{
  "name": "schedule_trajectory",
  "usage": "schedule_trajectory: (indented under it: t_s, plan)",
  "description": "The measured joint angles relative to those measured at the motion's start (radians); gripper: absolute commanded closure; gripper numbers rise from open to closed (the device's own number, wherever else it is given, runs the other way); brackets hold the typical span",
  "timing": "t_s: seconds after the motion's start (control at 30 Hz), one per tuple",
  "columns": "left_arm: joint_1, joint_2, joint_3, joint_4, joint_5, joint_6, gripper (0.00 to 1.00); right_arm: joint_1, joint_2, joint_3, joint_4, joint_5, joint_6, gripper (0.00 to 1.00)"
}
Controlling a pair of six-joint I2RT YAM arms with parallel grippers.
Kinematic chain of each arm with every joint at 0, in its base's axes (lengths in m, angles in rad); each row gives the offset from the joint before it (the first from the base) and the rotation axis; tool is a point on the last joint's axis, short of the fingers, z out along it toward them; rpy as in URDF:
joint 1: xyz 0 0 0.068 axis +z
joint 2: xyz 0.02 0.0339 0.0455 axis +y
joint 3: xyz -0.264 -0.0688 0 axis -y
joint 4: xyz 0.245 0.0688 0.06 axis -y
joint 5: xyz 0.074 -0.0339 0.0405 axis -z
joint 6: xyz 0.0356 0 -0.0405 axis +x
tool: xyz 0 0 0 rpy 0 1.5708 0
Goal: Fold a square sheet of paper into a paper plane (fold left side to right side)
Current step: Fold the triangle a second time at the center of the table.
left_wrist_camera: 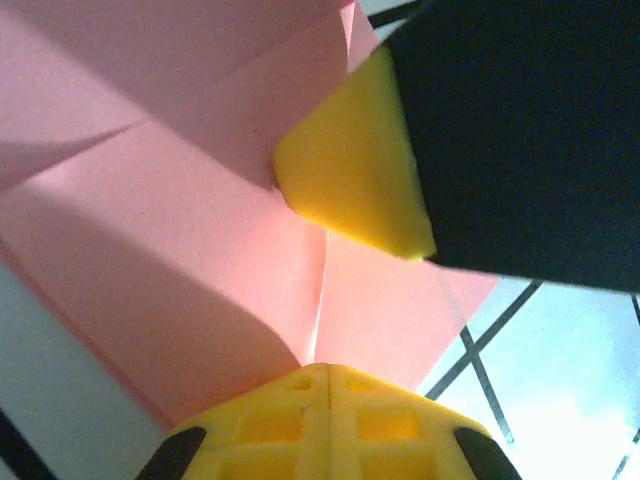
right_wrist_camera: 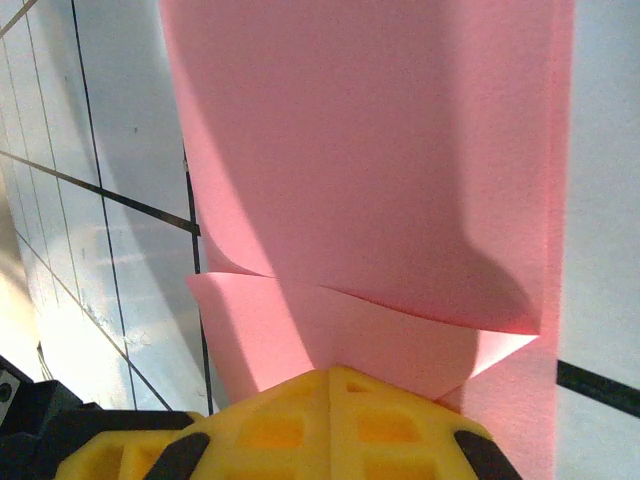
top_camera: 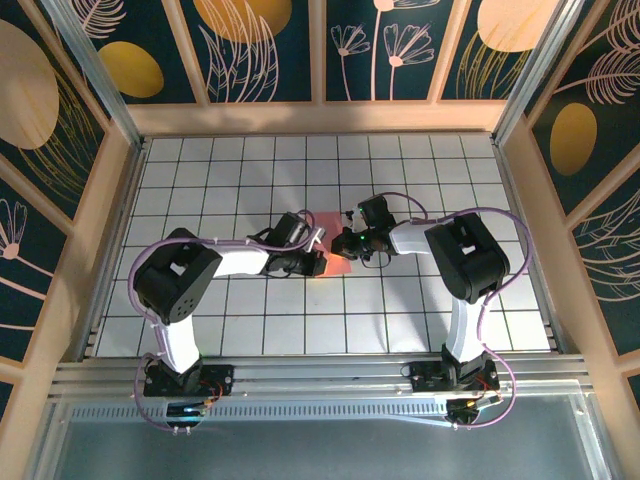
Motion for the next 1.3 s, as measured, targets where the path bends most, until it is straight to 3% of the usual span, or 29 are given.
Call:
schedule_trajectory:
  t_s: [0.63,0.87,0.97,1.1,1.3]
  plan:
    - [-0.002,-0.079,-0.116,0.045,-0.001,0.011,1.0,0.0,0.0,0.0,0.0,-0.002,0.0,1.0]
    - [0.002,-0.186,-0.199,-0.006,-0.031,0.002,1.0,-0.002,-0.001,0.0,0.003,-0.011,0.001,1.0]
    - [0.043,-0.254,-0.229,-0.013,-0.032,-0.015,0.97,-0.002,-0.008,0.0,0.0,-0.007,0.003,0.87]
    - [0.124,-0.315,-0.238,0.01,-0.027,-0.055,0.76,-0.003,-0.055,-0.001,-0.015,0.024,0.003,0.69]
    - [0.175,-0.266,-0.22,0.1,0.026,-0.131,0.68,-0.02,-0.192,-0.026,-0.011,0.111,-0.008,0.49]
